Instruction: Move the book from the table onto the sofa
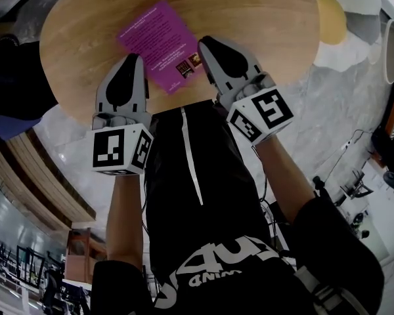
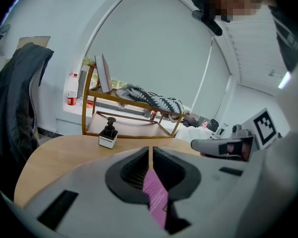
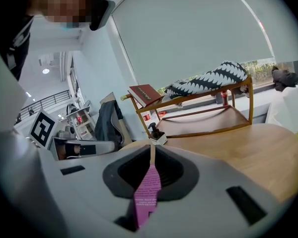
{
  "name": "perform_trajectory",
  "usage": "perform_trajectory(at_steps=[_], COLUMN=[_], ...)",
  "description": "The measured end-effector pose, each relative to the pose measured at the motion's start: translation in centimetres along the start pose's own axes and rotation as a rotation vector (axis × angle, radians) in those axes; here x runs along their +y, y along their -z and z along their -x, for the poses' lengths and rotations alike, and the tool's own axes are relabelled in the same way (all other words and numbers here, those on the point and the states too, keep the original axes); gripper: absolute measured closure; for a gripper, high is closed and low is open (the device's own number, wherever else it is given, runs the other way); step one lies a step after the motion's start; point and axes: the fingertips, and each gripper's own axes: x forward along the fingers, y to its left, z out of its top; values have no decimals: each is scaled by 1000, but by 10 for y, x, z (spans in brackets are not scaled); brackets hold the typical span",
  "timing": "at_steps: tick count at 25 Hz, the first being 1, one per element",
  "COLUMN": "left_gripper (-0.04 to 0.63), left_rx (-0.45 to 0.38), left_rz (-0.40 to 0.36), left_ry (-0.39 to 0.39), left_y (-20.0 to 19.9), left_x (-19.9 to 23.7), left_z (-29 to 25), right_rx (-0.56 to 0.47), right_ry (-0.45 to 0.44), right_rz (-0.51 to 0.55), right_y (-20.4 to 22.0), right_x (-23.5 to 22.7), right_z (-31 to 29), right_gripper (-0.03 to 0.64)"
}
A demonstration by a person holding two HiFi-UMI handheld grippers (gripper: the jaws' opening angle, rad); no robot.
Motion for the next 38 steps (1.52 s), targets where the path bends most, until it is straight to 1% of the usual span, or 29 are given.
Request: perform_trajectory(at_steps=[1,2,3,5,8,10,12,17,20,26,30,38], left_gripper=[584,584,584,572,489,434,396,393,393,394,394,394], left_rx=[-1,-2,-3,-2,1,2,8,41,64,122,162,276], left_rz=[2,4,7,11,21,33,49,66,77,100,144,190], left_ry=[-2,-4,-5,-4,2,7,12,21,15,-19,-47,-77], left_y=[0,0,-1,-1,0,1,2,11,23,58,84,146], left_x=[1,2,2,2,1,2,1,-2,2,18,30,42], left_z=[-1,-1,-2,-3,-5,-7,-9,-14,-17,-26,-30,-35], right_rx=[3,7,11,15,29,48,56,65,87,172,232,338], right_ry=[0,-1,-3,-3,6,8,5,-13,-18,-37,-54,-67], right_rz=[-2,-6,-9,-13,-31,-42,-48,-81,-84,-97,-104,-128], right_y=[1,2,3,4,9,13,14,15,25,62,88,131], right_x=[0,-1,-1,-2,-5,-7,-7,-8,-12,-25,-34,-56], right_z=[-1,-2,-2,-4,-6,-8,-9,-12,-17,-31,-42,-59], right_gripper=[610,587,550,517,446,380,359,356,356,357,357,357])
